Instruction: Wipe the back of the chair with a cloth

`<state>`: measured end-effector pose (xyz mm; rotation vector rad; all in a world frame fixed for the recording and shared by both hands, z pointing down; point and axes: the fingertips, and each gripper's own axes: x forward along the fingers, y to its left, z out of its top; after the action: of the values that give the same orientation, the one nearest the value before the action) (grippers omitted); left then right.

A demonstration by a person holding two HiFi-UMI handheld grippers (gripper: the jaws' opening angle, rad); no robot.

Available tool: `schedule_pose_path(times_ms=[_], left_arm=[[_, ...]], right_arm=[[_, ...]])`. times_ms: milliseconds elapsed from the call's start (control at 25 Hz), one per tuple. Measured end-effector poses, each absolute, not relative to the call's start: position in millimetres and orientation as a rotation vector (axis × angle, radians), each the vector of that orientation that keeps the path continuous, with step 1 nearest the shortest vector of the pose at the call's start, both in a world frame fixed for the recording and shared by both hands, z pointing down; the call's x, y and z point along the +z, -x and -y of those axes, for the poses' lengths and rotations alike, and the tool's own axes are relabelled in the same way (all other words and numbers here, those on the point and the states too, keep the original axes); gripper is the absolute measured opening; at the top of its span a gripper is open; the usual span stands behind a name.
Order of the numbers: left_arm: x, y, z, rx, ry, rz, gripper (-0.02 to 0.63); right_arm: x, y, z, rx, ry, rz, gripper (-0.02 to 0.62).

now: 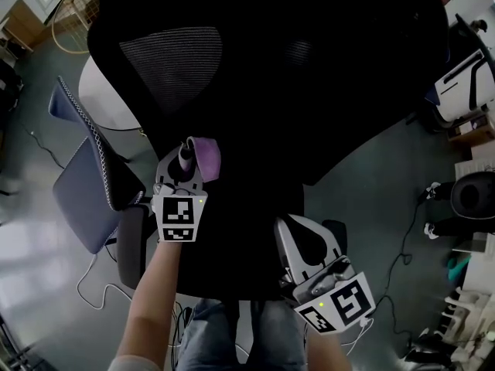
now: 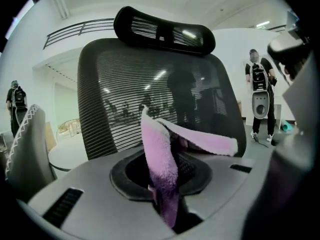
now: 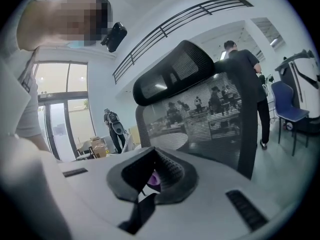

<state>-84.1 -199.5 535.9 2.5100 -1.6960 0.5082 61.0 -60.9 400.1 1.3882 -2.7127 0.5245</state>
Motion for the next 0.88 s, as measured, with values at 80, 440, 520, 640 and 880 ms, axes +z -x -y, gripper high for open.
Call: schedule_pose_path(times_ms=[80,440,520,640,880], left_arm=[[536.4,97.4,199.4,0.523,-2.487,1.731,0.077],[541.5,158.1,195.6,0.545,-2.369,1.853,0.077],[542.4,167.8,193.7,0.553,-2.348,1.880,0.077],[544.0,176.2,191.3,0.553,-2.331,1.912,0.077],[546.2,176.9,189.8,0.479,-2.317,1.945,0.077]], right_arm=[[400.7,-56.3,60.2,0.524,-1.372,2.717,0.008],[404.3,-35.8,57.6,0.539,-1.327,2.722,0.008],[405.4,-33.0,56.8,0.541,-1.319,2.722,0.008],[407.0,-28.7,55.7,0.545,-1.308,2.727,0.008],[410.5,-22.1,53.9,0.562,-1.287,2.729,0.008]])
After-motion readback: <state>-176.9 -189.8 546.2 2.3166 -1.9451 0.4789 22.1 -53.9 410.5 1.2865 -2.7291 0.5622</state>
